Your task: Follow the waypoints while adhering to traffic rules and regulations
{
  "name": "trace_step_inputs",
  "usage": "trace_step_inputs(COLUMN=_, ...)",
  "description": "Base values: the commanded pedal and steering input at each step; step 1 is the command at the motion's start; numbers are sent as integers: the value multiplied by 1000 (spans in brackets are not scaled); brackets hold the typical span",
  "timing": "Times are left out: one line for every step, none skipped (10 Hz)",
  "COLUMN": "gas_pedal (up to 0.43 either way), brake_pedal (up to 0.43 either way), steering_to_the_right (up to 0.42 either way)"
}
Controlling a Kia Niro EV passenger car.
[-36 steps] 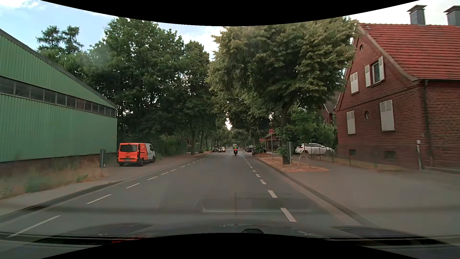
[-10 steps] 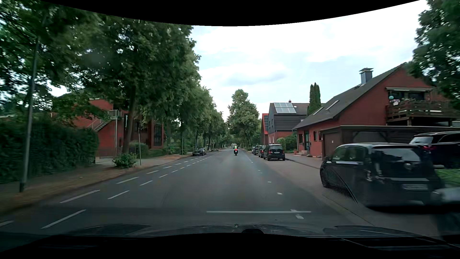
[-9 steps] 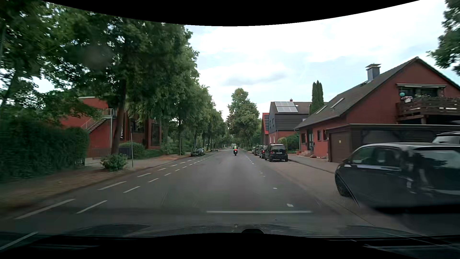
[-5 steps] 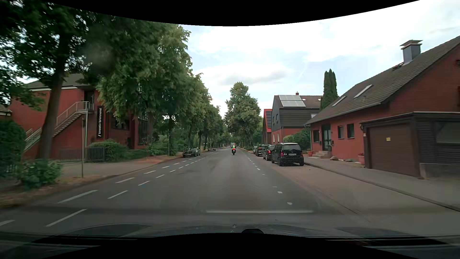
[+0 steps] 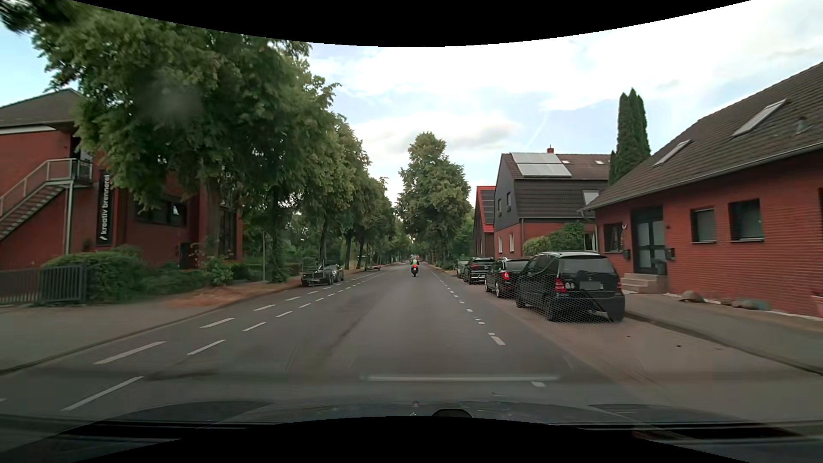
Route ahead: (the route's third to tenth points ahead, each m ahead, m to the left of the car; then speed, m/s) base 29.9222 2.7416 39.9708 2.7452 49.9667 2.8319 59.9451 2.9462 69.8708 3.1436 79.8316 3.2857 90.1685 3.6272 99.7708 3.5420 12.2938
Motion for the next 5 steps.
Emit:
trace_step_inputs(gas_pedal=138, brake_pedal=0, steering_to_the_right=1)
trace_step_inputs(gas_pedal=138, brake_pedal=0, steering_to_the_right=1)
trace_step_inputs(gas_pedal=138, brake_pedal=0, steering_to_the_right=1)
trace_step_inputs(gas_pedal=138, brake_pedal=0, steering_to_the_right=1)
trace_step_inputs(gas_pedal=138, brake_pedal=0, steering_to_the_right=1)
